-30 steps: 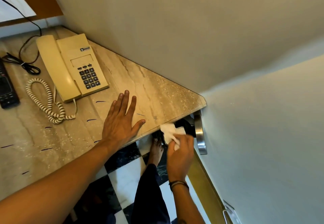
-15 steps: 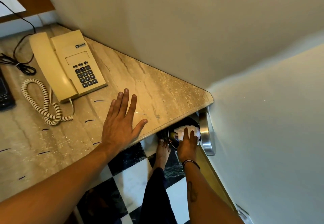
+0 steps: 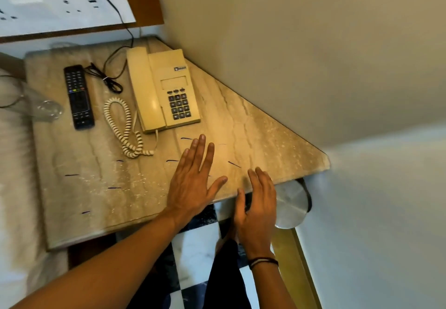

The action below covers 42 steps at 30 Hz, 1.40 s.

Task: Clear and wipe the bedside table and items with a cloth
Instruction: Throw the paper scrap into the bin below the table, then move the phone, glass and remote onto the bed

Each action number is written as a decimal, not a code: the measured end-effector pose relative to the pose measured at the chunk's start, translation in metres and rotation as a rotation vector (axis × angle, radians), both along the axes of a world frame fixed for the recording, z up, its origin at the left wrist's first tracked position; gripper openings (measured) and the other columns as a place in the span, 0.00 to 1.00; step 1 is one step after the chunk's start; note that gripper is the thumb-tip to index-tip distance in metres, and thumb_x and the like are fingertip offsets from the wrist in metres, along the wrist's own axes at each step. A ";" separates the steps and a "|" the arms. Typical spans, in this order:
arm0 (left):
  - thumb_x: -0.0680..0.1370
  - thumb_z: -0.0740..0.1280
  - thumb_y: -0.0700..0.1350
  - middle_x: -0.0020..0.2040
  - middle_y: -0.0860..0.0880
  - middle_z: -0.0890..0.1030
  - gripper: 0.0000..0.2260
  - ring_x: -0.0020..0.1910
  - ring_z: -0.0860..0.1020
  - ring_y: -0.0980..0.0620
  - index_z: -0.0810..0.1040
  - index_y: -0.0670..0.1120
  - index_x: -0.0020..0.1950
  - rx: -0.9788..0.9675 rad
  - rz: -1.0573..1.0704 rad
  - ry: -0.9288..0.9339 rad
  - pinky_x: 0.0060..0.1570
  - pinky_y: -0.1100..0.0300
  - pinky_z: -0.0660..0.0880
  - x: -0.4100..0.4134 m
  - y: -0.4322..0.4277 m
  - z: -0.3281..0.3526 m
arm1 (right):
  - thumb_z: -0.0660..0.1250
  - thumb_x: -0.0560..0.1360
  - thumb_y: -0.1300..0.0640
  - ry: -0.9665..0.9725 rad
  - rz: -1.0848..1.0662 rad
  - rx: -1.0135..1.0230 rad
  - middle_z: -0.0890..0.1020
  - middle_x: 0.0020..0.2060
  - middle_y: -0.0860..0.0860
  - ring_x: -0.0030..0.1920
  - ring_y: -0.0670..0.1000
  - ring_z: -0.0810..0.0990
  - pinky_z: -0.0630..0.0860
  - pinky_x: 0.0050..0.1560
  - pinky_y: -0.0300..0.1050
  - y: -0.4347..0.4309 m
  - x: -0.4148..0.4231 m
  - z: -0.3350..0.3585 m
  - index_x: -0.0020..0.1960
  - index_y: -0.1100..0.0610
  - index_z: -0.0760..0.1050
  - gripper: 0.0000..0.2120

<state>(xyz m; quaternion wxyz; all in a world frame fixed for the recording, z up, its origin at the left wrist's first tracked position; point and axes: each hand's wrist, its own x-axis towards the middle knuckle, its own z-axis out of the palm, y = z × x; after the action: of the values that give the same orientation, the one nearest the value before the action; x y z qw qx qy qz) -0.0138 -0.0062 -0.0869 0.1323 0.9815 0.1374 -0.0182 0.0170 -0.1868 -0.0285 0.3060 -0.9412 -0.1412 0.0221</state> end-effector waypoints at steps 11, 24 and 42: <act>0.87 0.50 0.70 0.92 0.41 0.46 0.41 0.92 0.47 0.41 0.48 0.46 0.92 0.047 0.319 -0.076 0.89 0.39 0.49 -0.020 0.070 0.039 | 0.54 0.88 0.46 -0.018 0.449 -0.167 0.55 0.88 0.57 0.88 0.58 0.51 0.56 0.87 0.57 0.135 0.079 0.019 0.87 0.54 0.57 0.29; 0.86 0.53 0.69 0.91 0.42 0.54 0.41 0.91 0.52 0.41 0.50 0.45 0.91 -0.252 0.566 0.066 0.88 0.45 0.53 0.037 0.160 0.061 | 0.58 0.88 0.43 0.239 0.405 -0.086 0.61 0.85 0.61 0.85 0.63 0.58 0.59 0.85 0.61 0.230 0.142 0.005 0.87 0.51 0.57 0.30; 0.83 0.58 0.65 0.88 0.57 0.60 0.33 0.83 0.66 0.65 0.52 0.63 0.87 -0.986 0.844 -0.488 0.81 0.59 0.70 0.007 0.145 0.183 | 0.56 0.88 0.43 0.257 0.148 0.472 0.65 0.83 0.37 0.83 0.42 0.65 0.68 0.81 0.61 0.237 0.064 0.141 0.86 0.42 0.59 0.28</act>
<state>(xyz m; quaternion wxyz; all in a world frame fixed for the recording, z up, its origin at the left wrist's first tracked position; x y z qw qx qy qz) -0.0064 0.1385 0.0966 0.5855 0.6455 0.4497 0.1957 0.0815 0.0507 0.1122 0.5296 -0.8207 -0.1706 0.1302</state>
